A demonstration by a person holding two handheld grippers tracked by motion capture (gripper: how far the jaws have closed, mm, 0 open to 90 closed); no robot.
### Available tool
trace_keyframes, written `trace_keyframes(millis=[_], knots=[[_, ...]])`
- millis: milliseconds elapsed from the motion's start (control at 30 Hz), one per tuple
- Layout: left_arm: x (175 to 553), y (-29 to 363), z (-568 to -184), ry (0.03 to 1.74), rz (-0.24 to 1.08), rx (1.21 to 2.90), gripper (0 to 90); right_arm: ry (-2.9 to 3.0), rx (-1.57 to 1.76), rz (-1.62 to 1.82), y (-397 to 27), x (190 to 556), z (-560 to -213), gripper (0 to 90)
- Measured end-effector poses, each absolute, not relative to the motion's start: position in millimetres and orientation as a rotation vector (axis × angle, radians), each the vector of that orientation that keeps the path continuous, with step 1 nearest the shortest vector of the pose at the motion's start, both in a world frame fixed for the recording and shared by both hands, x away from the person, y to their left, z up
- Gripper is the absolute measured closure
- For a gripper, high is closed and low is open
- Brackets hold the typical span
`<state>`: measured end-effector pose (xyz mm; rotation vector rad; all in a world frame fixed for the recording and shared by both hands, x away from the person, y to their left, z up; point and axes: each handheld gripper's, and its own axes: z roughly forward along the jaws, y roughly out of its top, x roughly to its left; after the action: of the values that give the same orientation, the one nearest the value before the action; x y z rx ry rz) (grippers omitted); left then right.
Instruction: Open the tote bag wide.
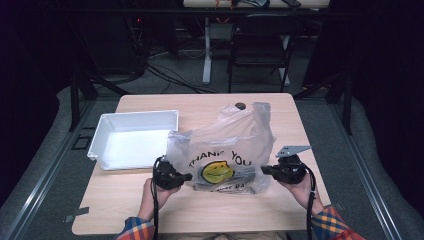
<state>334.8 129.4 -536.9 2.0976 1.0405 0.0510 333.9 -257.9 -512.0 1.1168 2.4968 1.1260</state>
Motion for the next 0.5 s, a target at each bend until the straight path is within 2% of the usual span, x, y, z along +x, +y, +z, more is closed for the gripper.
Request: trace_keyframes(millis=[233,300,333,500], knots=[[332.4,128.5,-538.6,1.044,0.013,2.109,90.0,2.508,1.111,1.146,-259.4,329.8,-508.8,90.0],[333.0,128.7,-540.4,1.037,0.008,2.135,90.0,2.526,1.133,1.112,-260.3,331.1,-512.3,90.0],[336.0,132.8,-540.1,0.980,0.015,2.218,90.0,2.526,1.133,1.112,-260.3,331.1,-512.3,90.0],[335.1,128.4,-544.4,0.997,-0.021,2.208,90.0,2.583,1.185,1.015,-262.2,337.2,-523.8,90.0]])
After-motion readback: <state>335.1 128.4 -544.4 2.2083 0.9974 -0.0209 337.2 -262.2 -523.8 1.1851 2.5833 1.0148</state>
